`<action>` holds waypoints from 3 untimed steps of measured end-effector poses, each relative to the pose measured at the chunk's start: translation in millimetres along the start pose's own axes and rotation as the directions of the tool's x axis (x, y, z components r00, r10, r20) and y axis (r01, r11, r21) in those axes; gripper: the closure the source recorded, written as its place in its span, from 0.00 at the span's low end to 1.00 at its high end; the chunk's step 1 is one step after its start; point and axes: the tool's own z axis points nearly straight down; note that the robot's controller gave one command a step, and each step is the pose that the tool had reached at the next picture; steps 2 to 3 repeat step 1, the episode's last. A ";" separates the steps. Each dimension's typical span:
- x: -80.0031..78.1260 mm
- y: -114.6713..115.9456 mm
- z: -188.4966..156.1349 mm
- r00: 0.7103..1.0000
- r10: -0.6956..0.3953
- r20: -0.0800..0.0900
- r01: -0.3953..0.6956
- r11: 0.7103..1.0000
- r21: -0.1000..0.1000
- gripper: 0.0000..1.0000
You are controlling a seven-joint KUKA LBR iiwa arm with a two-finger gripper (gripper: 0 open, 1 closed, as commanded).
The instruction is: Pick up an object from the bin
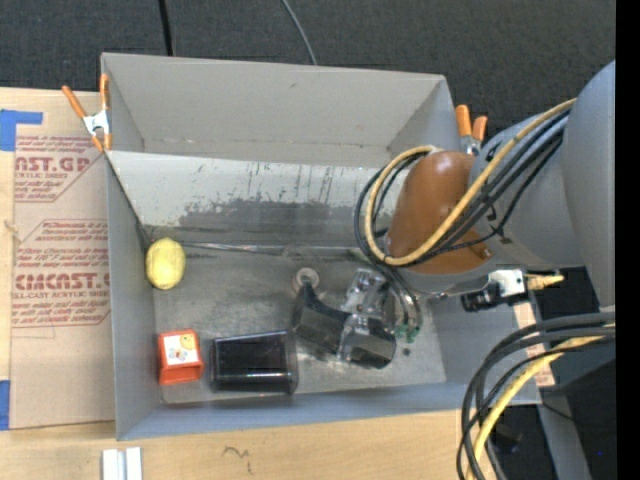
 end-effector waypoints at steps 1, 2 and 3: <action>-1.0 -0.3 -22.9 1.000 0.001 0.004 -0.001 1.000 -0.001 1.00; -1.0 -0.3 -22.9 1.000 0.001 0.004 -0.001 1.000 -0.001 1.00; -1.0 -0.3 -22.9 1.000 0.001 0.004 -0.001 1.000 -0.001 1.00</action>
Offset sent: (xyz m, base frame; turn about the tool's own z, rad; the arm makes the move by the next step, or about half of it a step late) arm 0.0000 0.0000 0.0644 0.0000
